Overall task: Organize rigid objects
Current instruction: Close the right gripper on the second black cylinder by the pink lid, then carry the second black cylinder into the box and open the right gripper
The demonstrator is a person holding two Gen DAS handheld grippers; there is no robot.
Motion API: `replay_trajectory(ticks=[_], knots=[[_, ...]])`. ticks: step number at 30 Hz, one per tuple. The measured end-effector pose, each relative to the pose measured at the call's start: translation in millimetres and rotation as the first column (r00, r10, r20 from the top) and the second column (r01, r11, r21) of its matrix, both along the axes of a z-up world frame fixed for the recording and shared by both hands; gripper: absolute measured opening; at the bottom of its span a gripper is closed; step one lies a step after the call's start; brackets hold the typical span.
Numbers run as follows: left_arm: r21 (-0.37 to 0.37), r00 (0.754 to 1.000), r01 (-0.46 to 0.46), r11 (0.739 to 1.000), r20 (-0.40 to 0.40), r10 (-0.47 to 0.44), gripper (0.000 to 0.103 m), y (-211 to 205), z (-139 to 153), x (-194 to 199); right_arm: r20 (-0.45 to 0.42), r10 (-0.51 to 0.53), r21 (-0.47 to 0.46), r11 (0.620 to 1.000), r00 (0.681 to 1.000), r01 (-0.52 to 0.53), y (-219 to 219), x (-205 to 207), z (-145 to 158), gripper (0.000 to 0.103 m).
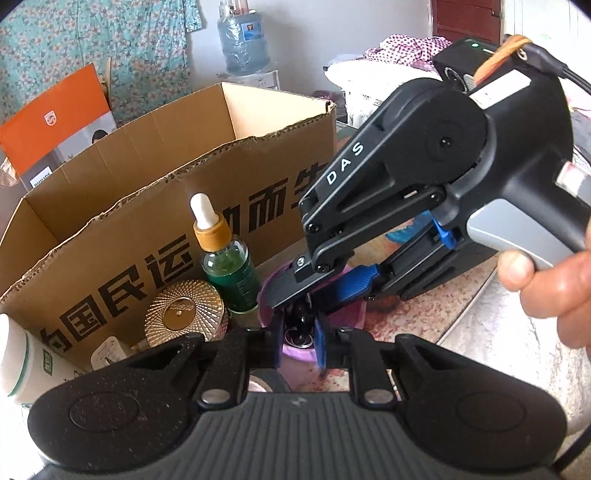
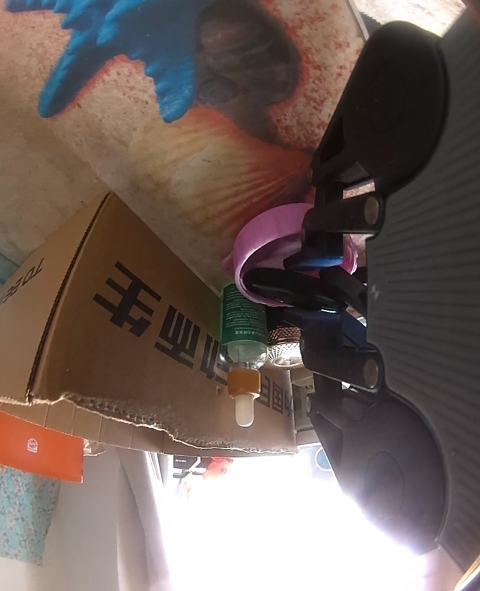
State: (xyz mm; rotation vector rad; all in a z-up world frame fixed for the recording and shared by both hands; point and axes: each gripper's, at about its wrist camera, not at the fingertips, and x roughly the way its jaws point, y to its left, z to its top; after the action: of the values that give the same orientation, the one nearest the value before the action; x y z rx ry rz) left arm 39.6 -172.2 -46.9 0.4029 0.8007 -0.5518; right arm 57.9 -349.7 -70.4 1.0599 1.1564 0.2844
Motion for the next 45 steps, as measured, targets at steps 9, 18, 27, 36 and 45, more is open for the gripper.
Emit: replay_trajectory(ticks=[9,18,27,36,45], knots=[[-0.017,0.997,0.021,1.000,0.068,-0.019,0.018,5,26,-16,0.087,-0.011,-0.013,1.000,0.996,0.012,7,-23,33,0.021],[-0.068,0.970,-0.016,0.998,0.243,0.032,0.019,22,93,-21,0.345,0.074,-0.119,0.992,0.936,-0.034,34,-26,132,0.021],[-0.041,0.961,-0.195,0.980,0.190,0.199,0.019,61,111,52,0.347,0.263,-0.150,0.963,0.900,-0.224,82,78,170,0.020],[-0.043,0.911,-0.404,0.914,-0.115,0.397,0.027,125,72,162,0.119,0.352,-0.163,0.929,0.928,-0.332,132,199,115,0.016],[-0.079,0.899,-0.439,0.895,-0.038,0.437,0.057,148,85,134,0.050,0.403,-0.290,0.881,0.914,-0.372,163,247,76,0.019]])
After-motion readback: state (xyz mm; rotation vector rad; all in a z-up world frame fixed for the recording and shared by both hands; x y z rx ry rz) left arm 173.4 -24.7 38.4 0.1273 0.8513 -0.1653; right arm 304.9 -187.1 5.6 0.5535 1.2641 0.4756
